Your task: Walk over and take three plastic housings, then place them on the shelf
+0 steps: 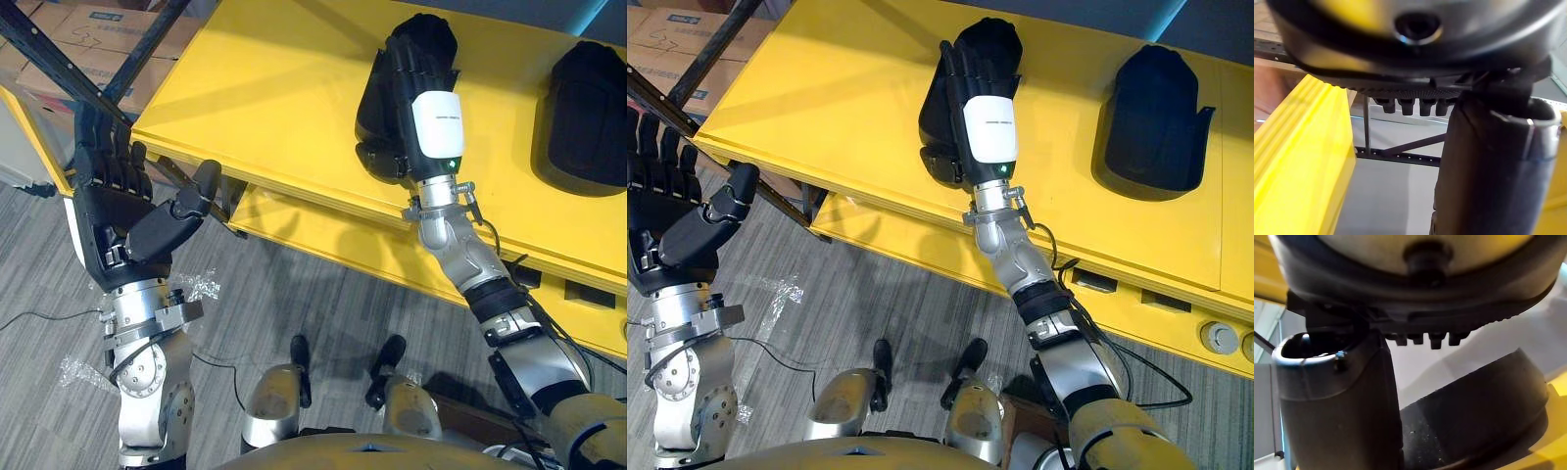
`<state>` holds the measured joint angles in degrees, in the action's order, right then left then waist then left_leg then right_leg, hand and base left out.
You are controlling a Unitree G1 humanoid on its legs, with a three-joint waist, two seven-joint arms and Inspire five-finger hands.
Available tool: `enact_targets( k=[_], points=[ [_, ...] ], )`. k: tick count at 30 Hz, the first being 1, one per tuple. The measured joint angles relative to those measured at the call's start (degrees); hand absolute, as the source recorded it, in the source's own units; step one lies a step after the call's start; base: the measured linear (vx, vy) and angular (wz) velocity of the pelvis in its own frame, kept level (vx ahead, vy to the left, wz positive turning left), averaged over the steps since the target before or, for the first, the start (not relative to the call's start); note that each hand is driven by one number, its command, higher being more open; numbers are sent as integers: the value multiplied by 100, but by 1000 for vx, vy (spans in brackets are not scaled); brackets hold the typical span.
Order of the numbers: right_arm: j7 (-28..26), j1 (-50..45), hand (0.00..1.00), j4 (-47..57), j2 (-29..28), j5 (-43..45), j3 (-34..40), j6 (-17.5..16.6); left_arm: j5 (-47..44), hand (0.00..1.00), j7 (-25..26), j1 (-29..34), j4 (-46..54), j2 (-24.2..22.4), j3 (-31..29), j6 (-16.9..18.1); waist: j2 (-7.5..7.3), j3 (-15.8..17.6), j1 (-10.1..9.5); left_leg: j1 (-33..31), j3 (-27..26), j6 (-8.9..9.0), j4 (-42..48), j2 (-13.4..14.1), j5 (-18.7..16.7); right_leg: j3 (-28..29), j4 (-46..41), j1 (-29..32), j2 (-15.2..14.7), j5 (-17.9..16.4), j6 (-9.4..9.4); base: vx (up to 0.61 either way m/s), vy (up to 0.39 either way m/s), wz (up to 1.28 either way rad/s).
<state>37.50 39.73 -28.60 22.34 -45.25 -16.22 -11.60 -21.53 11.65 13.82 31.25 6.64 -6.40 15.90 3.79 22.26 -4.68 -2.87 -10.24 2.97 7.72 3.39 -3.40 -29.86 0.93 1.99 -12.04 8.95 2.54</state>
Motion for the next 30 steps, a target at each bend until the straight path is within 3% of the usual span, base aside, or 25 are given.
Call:
enact_targets(
  k=[13, 21, 23, 26, 29, 30],
  points=[
    [105, 214, 100, -336, 78, 70, 124, -37, -98, 100, -248, 51, -47, 1, 228, -6, 72, 18, -15, 143, 55, 29, -298, -23, 202, -85, -5, -36, -5, -6, -10, -8, -4, 3],
    [23, 148, 100, -279, 200, 182, 93, -503, -244, 100, -446, 140, -47, 1, 249, -6, 178, 20, -19, 208, 40, 29, -320, -8, 206, -78, 19, -90, 18, -6, -11, 2, -2, -1],
    [-15, -53, 100, -34, 184, 200, 96, -590, -260, 100, -468, 197, -47, 1, 293, -6, 182, 16, -27, 329, -10, 30, -388, -4, 205, -44, 43, -164, 33, -6, -11, 19, -8, -9],
    [-151, -871, 100, 1150, -50, 410, 99, -741, -258, 100, -512, 249, -47, 4, 333, -7, 183, 4, -3, 461, -60, 43, -466, 2, 196, -13, 200, -309, 88, 28, 27, 28, -5, -9],
    [-597, -1788, 100, 2217, -338, 904, -45, -1094, -255, 100, -606, 245, -46, 8, 355, -13, 160, -161, 39, 561, -162, 76, -522, 37, 161, 52, 339, -389, 158, 52, 45, 49, -7, -15],
    [-981, -2195, 100, 2655, -429, 1431, -75, -1262, -255, 100, -643, 245, -46, 9, 364, -14, 149, -259, 45, 607, -219, 98, -522, 66, 127, 111, 350, -408, 195, 53, 46, 79, 3, -23]
  ],
)
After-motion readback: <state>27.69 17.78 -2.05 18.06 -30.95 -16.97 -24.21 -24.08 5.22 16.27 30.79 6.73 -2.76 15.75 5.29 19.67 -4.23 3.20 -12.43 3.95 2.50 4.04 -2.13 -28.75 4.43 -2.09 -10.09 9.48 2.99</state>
